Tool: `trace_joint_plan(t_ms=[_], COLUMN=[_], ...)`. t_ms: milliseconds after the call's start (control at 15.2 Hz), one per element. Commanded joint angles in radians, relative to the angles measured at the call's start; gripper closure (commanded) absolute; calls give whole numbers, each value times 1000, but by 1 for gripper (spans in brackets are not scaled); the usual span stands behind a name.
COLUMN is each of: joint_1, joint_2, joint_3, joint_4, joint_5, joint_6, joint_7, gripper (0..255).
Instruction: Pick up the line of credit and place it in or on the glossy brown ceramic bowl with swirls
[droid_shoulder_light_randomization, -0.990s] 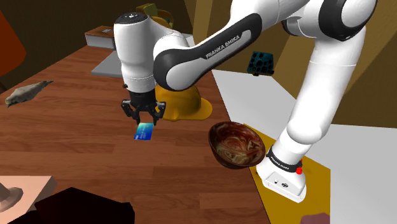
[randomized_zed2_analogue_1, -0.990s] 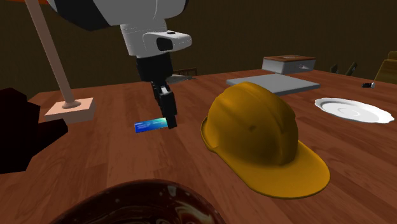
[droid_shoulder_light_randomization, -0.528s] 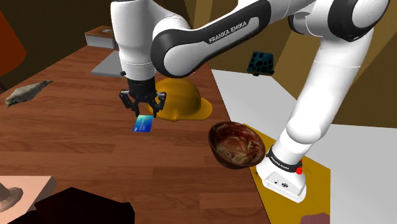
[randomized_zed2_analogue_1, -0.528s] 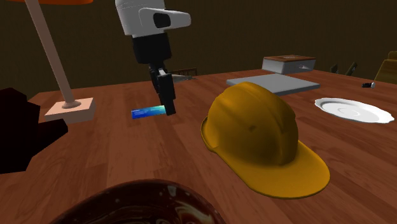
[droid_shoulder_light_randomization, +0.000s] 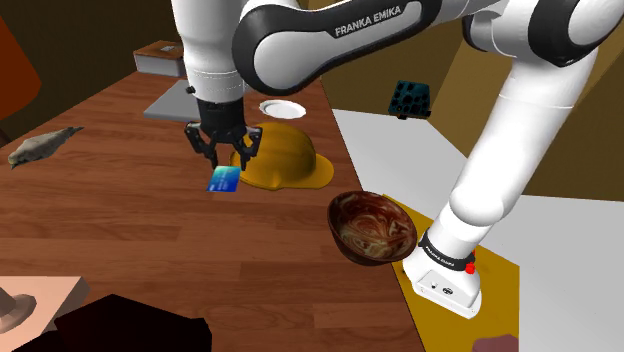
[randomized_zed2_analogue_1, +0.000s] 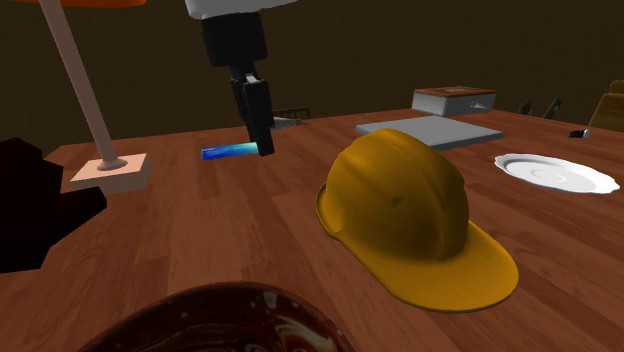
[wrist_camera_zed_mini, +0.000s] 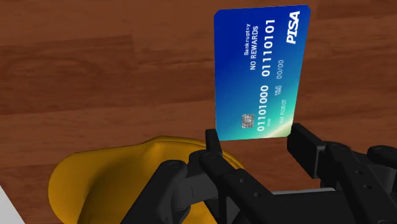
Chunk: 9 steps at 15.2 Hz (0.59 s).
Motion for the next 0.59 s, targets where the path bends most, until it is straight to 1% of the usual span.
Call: trace_joint_plan(t_ms=[0,528], joint_1=[-2,-4], joint_2=[-8,-31], joint_3=[2,6], joint_4=[22,102], joint_5=[9,34], joint_6=[-26,-117], joint_7=[-9,-36], gripper=[255,255])
